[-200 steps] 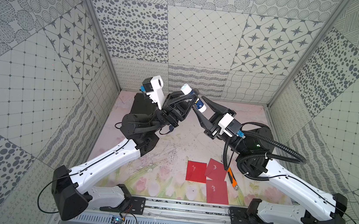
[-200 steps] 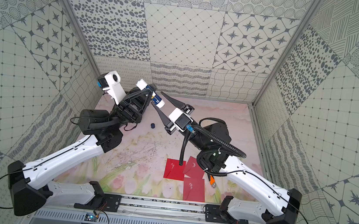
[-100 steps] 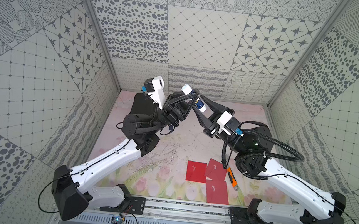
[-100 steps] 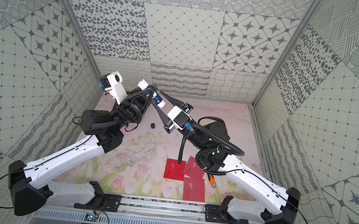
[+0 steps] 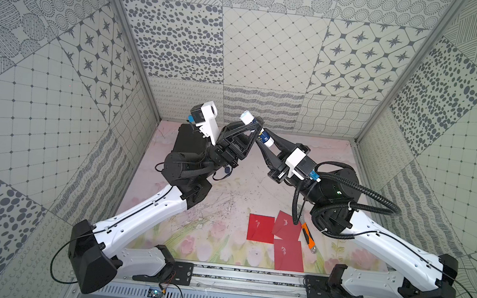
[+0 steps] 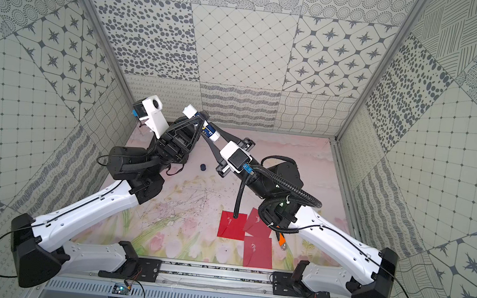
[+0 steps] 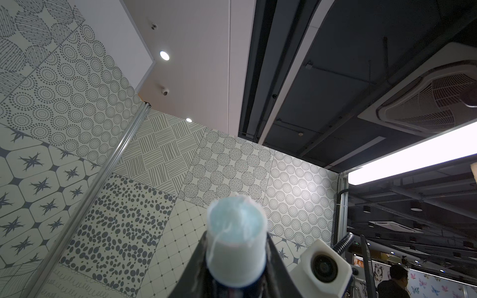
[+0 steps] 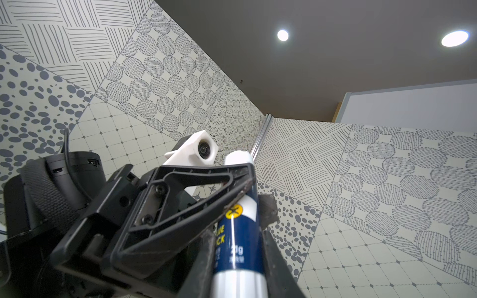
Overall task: Seal the envelope with a glue stick
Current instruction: Screw the glue stick, then pick up the lid from the center of the board.
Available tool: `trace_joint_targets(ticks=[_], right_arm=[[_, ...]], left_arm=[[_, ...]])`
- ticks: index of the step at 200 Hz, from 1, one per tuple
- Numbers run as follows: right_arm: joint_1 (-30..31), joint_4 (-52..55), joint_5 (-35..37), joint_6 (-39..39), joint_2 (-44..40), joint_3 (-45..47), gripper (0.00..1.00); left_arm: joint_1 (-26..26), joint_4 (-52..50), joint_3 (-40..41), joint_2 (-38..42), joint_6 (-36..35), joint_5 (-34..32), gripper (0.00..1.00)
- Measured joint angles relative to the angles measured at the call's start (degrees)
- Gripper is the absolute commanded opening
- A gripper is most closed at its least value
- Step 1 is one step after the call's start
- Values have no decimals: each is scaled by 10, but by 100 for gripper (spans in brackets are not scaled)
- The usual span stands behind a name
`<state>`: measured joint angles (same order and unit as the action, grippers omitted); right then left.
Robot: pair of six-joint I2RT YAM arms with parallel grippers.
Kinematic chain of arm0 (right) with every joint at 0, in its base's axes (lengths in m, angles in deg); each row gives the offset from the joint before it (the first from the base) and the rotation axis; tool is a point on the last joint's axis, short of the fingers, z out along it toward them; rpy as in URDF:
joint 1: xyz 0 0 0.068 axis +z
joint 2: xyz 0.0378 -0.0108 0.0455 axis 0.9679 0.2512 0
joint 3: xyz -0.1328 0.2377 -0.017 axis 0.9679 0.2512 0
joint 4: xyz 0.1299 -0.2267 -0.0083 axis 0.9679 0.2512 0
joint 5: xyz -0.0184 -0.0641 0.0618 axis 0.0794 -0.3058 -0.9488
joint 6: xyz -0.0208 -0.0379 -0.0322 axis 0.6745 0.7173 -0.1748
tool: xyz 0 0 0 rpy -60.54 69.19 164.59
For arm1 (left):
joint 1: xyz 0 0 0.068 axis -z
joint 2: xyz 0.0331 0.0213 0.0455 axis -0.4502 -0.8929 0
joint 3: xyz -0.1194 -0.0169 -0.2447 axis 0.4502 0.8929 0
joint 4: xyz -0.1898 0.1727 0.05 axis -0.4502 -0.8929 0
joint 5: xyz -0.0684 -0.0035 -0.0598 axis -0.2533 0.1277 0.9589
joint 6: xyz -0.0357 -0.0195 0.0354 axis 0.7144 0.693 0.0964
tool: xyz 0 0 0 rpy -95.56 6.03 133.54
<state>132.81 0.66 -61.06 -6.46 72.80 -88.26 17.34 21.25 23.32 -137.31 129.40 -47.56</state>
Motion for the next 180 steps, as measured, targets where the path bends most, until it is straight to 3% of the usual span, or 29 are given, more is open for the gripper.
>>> trace_joint_targets(ticks=[12,29,73,116,180], right_arm=[[0,5,6,0,0,0,12],[0,9,20,0,0,0,10],[-1,21,73,1,-11,7,9],[-8,79,147,-9,-25,24,8],[-120,236,163,-175,-27,71,10]], left_arm=[[0,-7,2,2,-1,-2,39],[-1,-28,7,12,-5,-4,45],[-3,-132,36,73,-41,-11,47],[-4,-311,38,137,-103,-46,47],[-16,-652,-34,118,-185,-146,44]])
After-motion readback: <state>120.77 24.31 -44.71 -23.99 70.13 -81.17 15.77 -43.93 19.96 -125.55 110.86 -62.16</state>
